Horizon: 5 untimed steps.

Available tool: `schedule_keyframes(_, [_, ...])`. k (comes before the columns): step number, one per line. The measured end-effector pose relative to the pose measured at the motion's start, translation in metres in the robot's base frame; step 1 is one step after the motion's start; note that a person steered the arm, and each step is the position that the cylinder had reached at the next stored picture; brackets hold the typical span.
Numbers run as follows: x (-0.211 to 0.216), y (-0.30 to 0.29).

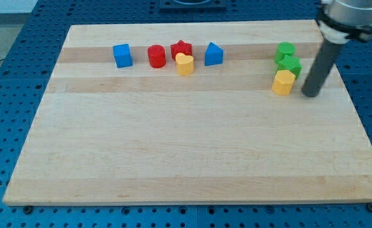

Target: Move the yellow hexagon to the right of the yellow heart

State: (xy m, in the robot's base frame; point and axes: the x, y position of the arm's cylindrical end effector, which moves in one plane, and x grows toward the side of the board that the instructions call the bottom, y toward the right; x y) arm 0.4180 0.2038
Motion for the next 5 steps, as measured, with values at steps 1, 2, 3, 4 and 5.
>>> schedule_keyframes(1, [-0.007, -0.031])
schedule_keyframes(2, [-0.008, -0.068])
schedule_keyframes(3, [-0.009, -0.083])
schedule_keyframes(4, [-0.005, -0.054])
schedule_keyframes(5, [-0.006, -0.022])
